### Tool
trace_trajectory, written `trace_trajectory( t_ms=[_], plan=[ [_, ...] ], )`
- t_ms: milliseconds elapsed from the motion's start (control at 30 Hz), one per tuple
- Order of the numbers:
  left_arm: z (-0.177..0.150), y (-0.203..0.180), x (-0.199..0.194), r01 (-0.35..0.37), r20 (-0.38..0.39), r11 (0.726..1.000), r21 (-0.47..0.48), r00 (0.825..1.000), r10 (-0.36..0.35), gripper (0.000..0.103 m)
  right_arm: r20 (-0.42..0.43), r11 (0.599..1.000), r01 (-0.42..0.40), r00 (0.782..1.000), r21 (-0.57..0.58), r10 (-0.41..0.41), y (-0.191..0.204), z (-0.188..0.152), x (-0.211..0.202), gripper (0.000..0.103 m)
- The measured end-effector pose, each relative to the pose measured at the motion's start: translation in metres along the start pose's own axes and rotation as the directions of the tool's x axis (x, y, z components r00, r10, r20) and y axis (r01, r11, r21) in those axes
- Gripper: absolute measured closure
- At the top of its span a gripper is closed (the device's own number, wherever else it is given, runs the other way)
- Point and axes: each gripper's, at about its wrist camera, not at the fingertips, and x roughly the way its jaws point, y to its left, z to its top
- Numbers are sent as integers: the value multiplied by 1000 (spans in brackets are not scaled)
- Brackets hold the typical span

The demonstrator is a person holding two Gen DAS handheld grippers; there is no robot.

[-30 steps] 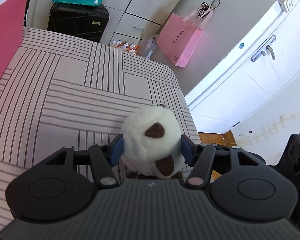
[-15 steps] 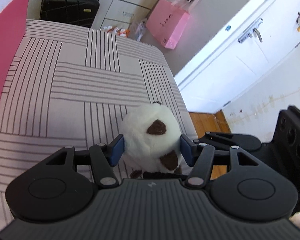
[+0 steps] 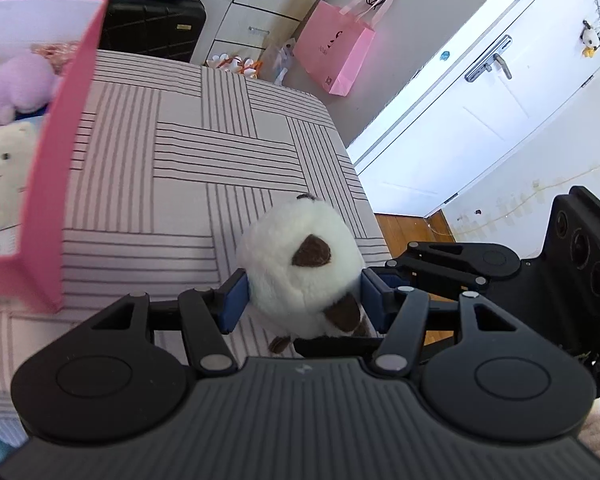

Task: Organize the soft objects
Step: 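Lift the plush cat and carry it over the pink box with left tool, then lower the plush cat into the box and open left tool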

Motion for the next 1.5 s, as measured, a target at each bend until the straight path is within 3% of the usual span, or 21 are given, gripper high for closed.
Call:
trace_trajectory(
  t_ms=[367,767,1033,1300,1500],
  plan=[
    [-15,19,-65,2,17,1000,-2,1000,-2,45,24,993,-50,998,-104,52,51,15,-13,46],
    [-9,37,-130,-44,163,996,77,986,31,45,120,974,-74,988,-213,101,86,62,-8,46],
    [12,63,-163,-114,311,992,57,946,91,45,219,960,-86,965,-266,147,100,102,13,46],
    [33,91,-162,-242,413,969,44,888,203,45,280,950,-31,952,-312,124,110,133,59,46],
    [47,122,-144,-284,395,958,30,884,250,45,221,946,-64,965,-317,140,103,150,98,46]
  ],
)
